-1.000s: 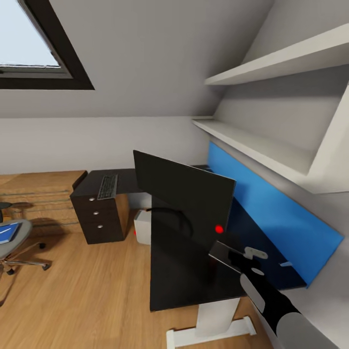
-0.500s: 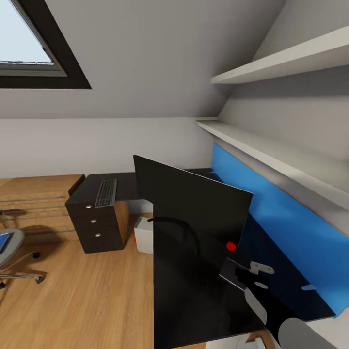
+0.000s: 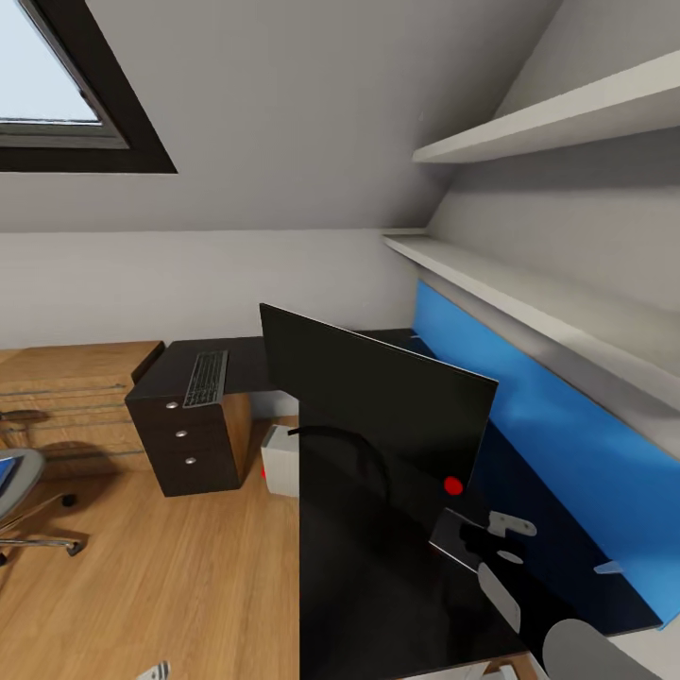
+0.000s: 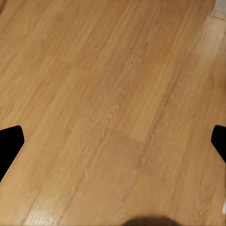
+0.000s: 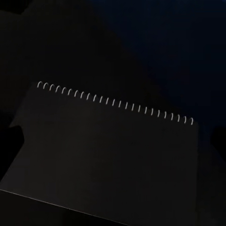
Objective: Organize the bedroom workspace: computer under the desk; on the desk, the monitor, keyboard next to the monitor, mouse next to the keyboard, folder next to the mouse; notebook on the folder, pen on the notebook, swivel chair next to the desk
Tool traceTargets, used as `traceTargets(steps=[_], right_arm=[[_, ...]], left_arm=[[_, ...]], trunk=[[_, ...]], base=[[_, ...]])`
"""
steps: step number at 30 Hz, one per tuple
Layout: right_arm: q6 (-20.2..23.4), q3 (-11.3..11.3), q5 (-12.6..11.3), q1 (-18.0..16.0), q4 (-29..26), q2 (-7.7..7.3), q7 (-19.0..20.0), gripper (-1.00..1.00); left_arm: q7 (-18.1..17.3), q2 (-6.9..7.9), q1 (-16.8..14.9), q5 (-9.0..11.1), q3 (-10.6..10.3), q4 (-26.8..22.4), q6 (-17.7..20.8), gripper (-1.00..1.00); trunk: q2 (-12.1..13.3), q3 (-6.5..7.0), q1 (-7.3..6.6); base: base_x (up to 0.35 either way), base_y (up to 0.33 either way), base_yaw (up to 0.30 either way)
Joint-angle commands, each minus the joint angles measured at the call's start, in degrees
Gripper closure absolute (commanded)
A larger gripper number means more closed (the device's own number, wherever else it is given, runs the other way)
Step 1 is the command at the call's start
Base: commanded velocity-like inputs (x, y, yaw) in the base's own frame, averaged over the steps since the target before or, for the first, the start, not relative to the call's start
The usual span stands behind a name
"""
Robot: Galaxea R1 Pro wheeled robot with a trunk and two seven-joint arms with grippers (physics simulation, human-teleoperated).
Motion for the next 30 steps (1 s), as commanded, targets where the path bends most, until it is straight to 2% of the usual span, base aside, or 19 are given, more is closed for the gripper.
traceTargets(steps=[1, 7, 12, 20, 30], right_arm=[[0.0, 0.5, -0.6, 0.0, -0.1, -0.09, -0.4, -1.00], [0.2, 0.5, -0.5, -0.1, -0.2, -0.08, -0.4, -1.00], [3.8, 0.4, -0.7, -0.3, -0.2, -0.16, -0.4, -1.00], [4.8, 0.3, -0.7, -0.6, -0.1, -0.22, -0.5, -1.00], [4.9, 0.3, -0.7, -0.6, -0.2, -0.22, -0.5, -1.00]], left_arm=[[0.0, 0.01, -0.1, 0.6, -0.1, 0.0, -0.2, -1.00], [-0.2, 0.00, 0.0, 0.7, -0.1, 0.4, -0.3, -1.00], [-0.3, -0.06, -0.1, 0.6, -0.2, 0.8, -0.4, -1.00], [0.0, -0.34, 0.0, 0.5, -0.2, 0.8, -0.4, -1.00], [-0.1, -1.05, 0.0, 0.6, -0.1, 0.8, -0.5, -1.00]], trunk=[[-0.1, -0.12, 0.03], [-0.1, -0.12, 0.03], [-0.1, -0.12, 0.03], [-0.1, -0.12, 0.03], [-4.1, -1.92, 2.23]], base=[[0.000, 0.000, 0.000], [0.067, 0.000, 0.000], [0.284, -0.005, 0.000], [0.100, -0.007, 0.000], [0.004, 0.000, 0.000]])
